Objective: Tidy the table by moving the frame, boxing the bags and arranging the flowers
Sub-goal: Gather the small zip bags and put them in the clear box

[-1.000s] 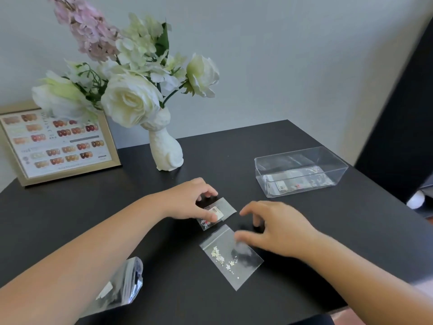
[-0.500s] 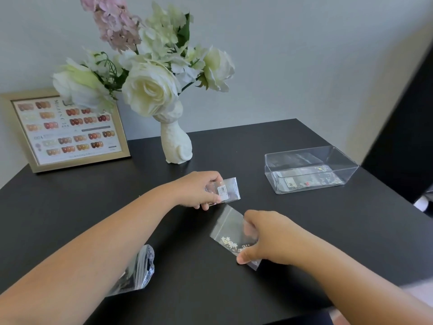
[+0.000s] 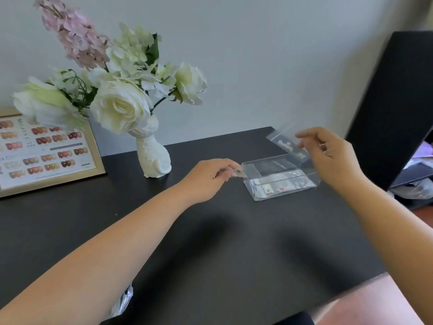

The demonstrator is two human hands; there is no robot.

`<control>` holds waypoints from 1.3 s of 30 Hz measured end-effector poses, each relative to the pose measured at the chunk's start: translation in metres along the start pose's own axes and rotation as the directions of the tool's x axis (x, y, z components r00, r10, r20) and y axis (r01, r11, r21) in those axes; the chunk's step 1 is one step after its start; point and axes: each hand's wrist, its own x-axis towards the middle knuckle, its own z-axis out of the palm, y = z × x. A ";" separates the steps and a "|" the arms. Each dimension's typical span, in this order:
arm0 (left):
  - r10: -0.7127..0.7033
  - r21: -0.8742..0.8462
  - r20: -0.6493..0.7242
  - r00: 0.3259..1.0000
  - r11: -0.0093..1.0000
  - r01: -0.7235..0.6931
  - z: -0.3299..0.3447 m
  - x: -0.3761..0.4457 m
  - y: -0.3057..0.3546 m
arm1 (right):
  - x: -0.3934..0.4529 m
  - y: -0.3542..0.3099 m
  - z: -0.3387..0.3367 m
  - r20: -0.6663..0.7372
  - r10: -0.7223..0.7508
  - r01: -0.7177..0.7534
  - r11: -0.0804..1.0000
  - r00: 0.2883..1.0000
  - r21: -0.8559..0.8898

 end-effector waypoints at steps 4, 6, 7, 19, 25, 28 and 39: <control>0.162 0.034 -0.027 0.986 0.986 -0.161 0.021 0.018 0.033 | 0.029 0.034 0.000 0.163 0.032 0.022 0.947 0.986 -0.321; 0.187 0.019 -0.038 0.982 0.982 -0.187 0.029 0.026 0.045 | 0.033 0.047 0.002 0.232 0.124 -0.017 0.909 0.965 -0.417; 0.184 0.003 -0.043 0.982 0.983 -0.184 0.032 0.031 0.050 | 0.034 0.051 0.003 0.241 0.165 -0.042 0.895 0.956 -0.443; -0.042 -0.027 -0.098 0.994 0.999 0.040 0.065 0.067 0.049 | 0.021 0.081 0.013 0.184 0.043 0.042 0.900 0.982 -0.435; -0.076 0.071 -0.122 0.990 0.994 0.085 0.062 0.060 0.028 | 0.002 0.059 0.033 0.242 -0.197 0.274 0.898 0.950 -0.345; -0.087 0.045 -0.078 0.993 0.995 0.090 0.038 0.039 0.017 | -0.004 0.050 0.044 0.273 -0.209 0.290 0.908 0.939 -0.302; -0.437 0.185 0.551 0.711 0.895 0.407 -0.072 -0.091 -0.032 | -0.033 0.034 0.085 0.363 -0.320 0.427 0.864 0.875 -0.267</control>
